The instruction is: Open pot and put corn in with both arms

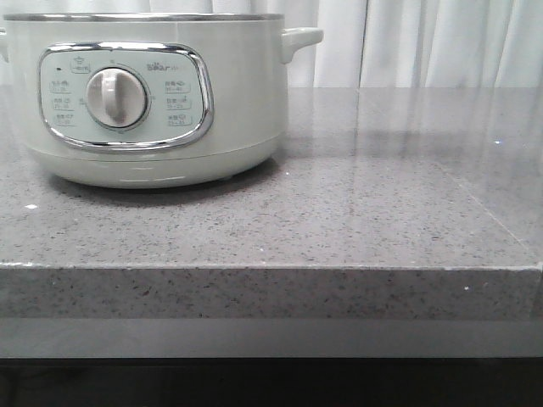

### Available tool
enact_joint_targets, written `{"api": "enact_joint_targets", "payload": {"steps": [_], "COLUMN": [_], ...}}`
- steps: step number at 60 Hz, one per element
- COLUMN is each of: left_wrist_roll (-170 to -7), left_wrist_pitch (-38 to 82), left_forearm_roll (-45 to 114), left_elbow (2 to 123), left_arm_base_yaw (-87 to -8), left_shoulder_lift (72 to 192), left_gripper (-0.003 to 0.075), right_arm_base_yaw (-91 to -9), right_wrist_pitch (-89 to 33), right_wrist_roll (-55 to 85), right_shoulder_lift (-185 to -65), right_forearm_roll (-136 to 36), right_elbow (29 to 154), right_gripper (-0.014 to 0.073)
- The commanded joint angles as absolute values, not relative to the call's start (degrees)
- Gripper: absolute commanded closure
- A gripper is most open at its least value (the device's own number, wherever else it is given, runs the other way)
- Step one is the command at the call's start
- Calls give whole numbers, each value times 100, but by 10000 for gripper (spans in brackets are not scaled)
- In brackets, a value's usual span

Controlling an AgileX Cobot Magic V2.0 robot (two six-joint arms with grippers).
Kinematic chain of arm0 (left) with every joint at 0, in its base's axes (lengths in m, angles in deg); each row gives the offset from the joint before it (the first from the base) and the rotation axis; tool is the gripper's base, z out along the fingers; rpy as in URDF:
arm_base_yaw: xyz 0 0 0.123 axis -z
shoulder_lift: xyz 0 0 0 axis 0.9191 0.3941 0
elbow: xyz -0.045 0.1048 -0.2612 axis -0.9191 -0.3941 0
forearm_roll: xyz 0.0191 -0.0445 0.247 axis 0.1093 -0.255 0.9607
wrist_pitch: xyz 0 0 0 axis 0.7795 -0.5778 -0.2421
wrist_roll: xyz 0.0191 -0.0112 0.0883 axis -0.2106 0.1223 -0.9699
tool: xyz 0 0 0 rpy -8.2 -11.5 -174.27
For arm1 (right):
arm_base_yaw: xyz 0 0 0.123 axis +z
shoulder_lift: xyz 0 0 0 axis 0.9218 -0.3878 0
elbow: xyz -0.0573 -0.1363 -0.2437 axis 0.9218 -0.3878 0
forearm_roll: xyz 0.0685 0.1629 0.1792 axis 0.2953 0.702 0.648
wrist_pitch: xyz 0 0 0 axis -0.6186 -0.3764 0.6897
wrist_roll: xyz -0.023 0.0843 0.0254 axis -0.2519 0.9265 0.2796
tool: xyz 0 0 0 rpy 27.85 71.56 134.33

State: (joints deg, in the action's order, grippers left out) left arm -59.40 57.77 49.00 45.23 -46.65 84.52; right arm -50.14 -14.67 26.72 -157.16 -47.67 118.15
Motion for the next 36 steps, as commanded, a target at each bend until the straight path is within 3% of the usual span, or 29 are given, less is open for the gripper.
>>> {"api": "enact_joint_targets", "payload": {"steps": [1, 12, 36], "left_wrist_roll": [-5889, -5889, -5889], "left_wrist_pitch": [4891, 4891, 4641], "left_forearm_roll": [4747, 4747, 4584], "left_elbow": [4712, 4712, 4712], "left_arm_base_yaw": [-4630, -4630, -4630], "left_shoulder_lift": [8517, 8517, 8541], "left_gripper": [511, 511, 512], "right_arm_base_yaw": [-5657, -6365, -5945], "right_wrist_pitch": [-1918, -2524, -3480], "right_wrist_roll": [2616, 2598, 2420], "right_shoulder_lift": [-15013, -14015, -11021], "right_forearm_roll": [-4783, -4783, -4787], "right_elbow": [11356, 10014, 6790], "right_gripper": [662, 662, 662]}}
